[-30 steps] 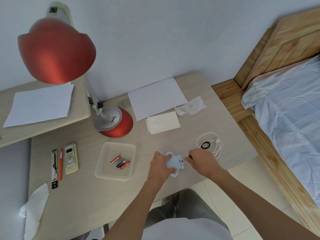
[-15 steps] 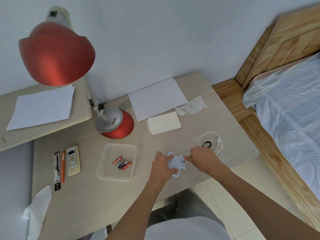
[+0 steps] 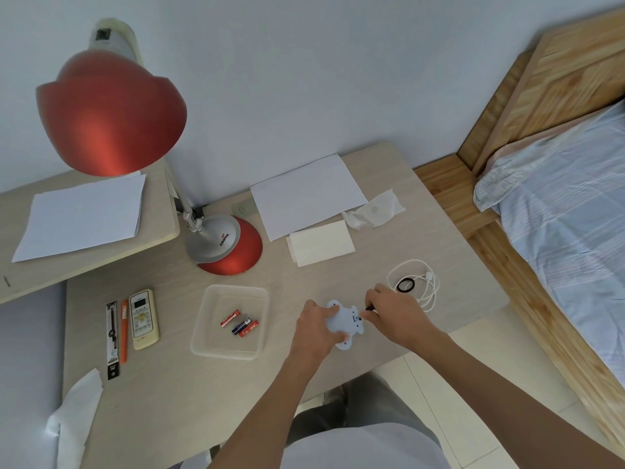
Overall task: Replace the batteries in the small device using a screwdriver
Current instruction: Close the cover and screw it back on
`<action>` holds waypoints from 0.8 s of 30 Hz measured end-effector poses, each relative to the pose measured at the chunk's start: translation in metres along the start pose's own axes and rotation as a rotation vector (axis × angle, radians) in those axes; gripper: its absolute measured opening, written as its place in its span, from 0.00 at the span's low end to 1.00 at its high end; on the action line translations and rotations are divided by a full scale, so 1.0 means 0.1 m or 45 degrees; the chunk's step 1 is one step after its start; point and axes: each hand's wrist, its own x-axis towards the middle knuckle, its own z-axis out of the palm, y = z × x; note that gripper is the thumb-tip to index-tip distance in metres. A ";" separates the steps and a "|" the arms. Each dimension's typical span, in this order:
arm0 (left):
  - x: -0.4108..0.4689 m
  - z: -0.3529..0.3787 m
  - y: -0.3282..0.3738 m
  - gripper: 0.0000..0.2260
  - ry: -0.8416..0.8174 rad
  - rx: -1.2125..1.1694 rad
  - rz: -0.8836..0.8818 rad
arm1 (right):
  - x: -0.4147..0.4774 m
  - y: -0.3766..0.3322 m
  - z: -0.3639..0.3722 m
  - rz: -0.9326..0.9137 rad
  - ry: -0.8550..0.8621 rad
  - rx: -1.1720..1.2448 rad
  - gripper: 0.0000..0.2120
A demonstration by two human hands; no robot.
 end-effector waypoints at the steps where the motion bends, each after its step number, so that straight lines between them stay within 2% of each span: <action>1: 0.00 0.01 0.00 0.37 0.001 -0.006 0.002 | 0.01 -0.01 -0.02 0.021 -0.022 -0.085 0.17; 2: 0.00 0.01 -0.01 0.36 0.005 -0.013 -0.001 | 0.01 -0.02 -0.04 0.021 -0.055 -0.182 0.19; 4: 0.00 0.02 -0.01 0.36 0.012 -0.025 -0.014 | 0.03 -0.05 -0.06 -0.023 -0.114 -0.294 0.15; 11: 0.00 0.02 0.00 0.36 0.007 -0.001 -0.020 | 0.03 -0.05 0.00 -0.088 -0.011 -0.009 0.04; 13: 0.00 0.02 0.01 0.36 0.008 -0.003 -0.026 | 0.01 -0.06 -0.03 -0.075 -0.019 0.003 0.04; 17: 0.01 0.03 0.01 0.36 0.007 -0.020 -0.030 | 0.01 -0.07 -0.10 0.054 -0.058 -0.182 0.19; 18: 0.01 0.03 0.01 0.36 0.012 -0.026 -0.035 | 0.01 -0.07 -0.11 0.047 -0.081 -0.255 0.20; 20: 0.02 0.04 0.01 0.36 0.018 -0.036 -0.042 | 0.01 -0.07 -0.11 -0.006 -0.129 -0.323 0.15; 24: 0.02 0.05 0.00 0.36 0.023 -0.010 -0.035 | 0.04 -0.03 -0.05 -0.043 -0.041 -0.034 0.09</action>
